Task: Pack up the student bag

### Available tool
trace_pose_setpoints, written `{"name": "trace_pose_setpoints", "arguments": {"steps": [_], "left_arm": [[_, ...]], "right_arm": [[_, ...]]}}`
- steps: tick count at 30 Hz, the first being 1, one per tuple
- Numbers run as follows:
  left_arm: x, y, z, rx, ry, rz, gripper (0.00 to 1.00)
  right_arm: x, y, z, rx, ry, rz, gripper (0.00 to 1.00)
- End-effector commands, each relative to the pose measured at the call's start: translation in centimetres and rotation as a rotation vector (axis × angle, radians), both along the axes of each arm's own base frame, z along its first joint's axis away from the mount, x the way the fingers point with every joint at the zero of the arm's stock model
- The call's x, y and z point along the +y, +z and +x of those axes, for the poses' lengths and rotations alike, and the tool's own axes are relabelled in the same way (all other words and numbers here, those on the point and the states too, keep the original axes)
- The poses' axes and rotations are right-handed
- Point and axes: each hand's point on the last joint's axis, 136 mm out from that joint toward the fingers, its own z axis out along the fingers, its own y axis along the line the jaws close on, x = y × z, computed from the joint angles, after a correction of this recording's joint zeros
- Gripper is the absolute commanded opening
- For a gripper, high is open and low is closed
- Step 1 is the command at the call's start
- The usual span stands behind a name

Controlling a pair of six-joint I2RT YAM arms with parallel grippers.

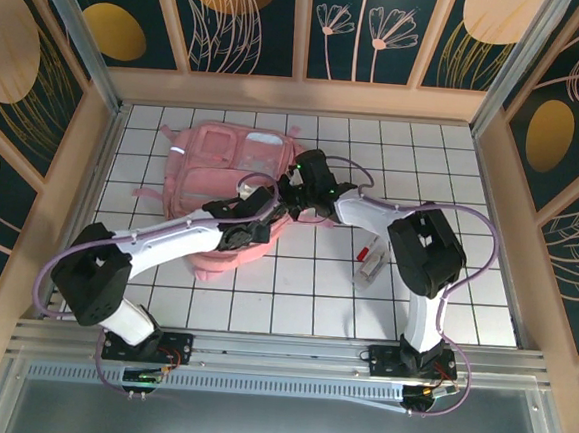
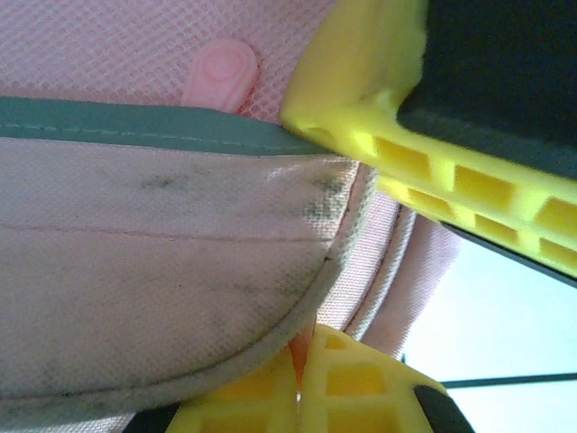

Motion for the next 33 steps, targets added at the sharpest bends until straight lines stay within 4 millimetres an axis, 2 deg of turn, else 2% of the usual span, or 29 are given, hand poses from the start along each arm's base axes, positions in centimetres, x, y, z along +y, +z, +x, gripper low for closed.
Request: {"name": "trace_pose_setpoints", "arguments": {"steps": [1, 6, 8, 9, 14, 17, 19, 22, 24, 28, 33], "left_arm": [[1.2, 1.8, 0.3, -0.071, 0.020, -0.029, 0.00], [5.7, 1.5, -1.8, -0.110, 0.101, 0.031, 0.00], [6.3, 1.9, -2.7, -0.124, 0.092, 0.002, 0.00], [6.1, 2.2, -3.1, -0.136, 0.069, -0.034, 0.00], [4.2, 3.6, -4.5, -0.171, -0.057, -0.198, 0.00], [2.9, 3.5, -4.8, -0.143, -0.119, -0.218, 0.00], [2.2, 3.2, -4.7, -0.114, -0.150, -0.200, 0.00], [1.0, 3.4, -4.1, -0.101, -0.181, -0.196, 0.00], [0.2, 3.9, -3.7, -0.106, -0.195, -0.215, 0.00], [-1.6, 4.9, -3.0, -0.127, -0.225, -0.281, 0.00], [-2.5, 4.6, -2.5, -0.122, -0.237, -0.293, 0.00]], "right_arm": [[-2.0, 1.6, 0.4, -0.058, 0.039, -0.017, 0.00], [-3.7, -1.3, 2.4, -0.038, 0.067, -0.024, 0.00], [-3.6, -2.2, 2.4, -0.034, 0.091, -0.031, 0.00], [-4.9, -2.6, 3.8, -0.037, 0.060, -0.046, 0.00], [-7.2, -4.4, 5.8, -0.027, 0.023, -0.098, 0.00], [-7.5, -3.7, 6.3, -0.039, 0.016, -0.091, 0.12], [-7.8, -2.6, 6.4, -0.052, -0.002, -0.088, 0.24], [-8.6, -1.3, 5.7, -0.050, -0.037, -0.106, 0.44], [-9.2, -0.9, 4.7, -0.039, -0.069, -0.118, 0.51], [-9.6, -0.8, 2.1, 0.016, -0.113, -0.123, 0.57], [-7.7, -0.5, -0.1, 0.053, -0.117, -0.131, 0.57]]}}
